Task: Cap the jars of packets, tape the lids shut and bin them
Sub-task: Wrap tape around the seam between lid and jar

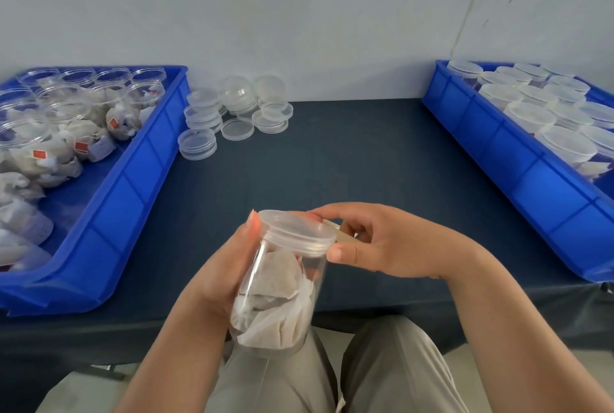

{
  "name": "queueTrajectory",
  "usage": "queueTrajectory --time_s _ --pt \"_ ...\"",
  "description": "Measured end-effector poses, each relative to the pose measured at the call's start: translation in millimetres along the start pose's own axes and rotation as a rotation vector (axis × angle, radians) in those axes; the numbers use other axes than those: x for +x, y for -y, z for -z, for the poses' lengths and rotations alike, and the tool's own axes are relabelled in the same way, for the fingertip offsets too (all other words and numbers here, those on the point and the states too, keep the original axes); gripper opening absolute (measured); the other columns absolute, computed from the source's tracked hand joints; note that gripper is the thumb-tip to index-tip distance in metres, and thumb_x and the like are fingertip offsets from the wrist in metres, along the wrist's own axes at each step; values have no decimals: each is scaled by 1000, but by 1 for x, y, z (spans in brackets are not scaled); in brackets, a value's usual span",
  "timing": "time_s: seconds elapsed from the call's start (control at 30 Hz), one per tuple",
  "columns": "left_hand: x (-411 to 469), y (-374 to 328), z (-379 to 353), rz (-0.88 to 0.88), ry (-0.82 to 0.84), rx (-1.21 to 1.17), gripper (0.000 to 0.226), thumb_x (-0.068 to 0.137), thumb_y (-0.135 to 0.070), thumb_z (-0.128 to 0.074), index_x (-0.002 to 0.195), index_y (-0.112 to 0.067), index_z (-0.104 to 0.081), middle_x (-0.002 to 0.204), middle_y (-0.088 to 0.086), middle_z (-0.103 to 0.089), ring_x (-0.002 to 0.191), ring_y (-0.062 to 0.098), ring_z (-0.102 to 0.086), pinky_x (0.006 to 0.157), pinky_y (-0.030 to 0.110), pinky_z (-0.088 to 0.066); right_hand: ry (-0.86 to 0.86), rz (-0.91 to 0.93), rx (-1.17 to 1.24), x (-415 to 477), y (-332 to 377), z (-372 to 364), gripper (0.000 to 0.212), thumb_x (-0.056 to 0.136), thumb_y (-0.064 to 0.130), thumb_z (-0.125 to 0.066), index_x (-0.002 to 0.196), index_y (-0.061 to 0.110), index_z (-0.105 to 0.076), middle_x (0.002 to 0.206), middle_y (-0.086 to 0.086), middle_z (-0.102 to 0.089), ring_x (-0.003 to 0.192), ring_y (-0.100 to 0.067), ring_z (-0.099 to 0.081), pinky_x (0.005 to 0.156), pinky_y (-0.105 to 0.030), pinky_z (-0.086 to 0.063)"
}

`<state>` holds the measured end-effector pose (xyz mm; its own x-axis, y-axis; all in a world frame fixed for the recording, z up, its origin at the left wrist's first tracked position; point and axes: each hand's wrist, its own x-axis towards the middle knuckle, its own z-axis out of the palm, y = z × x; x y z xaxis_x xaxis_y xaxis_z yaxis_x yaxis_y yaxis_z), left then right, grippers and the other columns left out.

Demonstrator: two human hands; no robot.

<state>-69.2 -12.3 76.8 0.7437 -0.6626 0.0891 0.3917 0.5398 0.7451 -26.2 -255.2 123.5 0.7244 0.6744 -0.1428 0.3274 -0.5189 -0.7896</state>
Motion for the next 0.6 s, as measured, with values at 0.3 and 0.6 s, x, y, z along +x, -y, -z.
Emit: queueTrajectory --time_s 0.3,0.6 --pt "2 5 28 -52 -505 547 75 83 -92 -53 131 -36 -67 127 12 -74 117 36 -72 90 42 -62 -180 -122 124 -4 -1 -8 41 89 78 -57 124 58 -64 72 10 -56 60 -4 -51 64 -27 -47" --pt "1 14 5 -44 -513 520 60 97 -74 -52 143 -37 -65 121 10 -77 100 24 -78 78 30 -63 -187 -105 186 -6 9 -17 59 72 75 -80 126 64 -60 97 -1 -65 80 -24 -60 78 -43 -58"
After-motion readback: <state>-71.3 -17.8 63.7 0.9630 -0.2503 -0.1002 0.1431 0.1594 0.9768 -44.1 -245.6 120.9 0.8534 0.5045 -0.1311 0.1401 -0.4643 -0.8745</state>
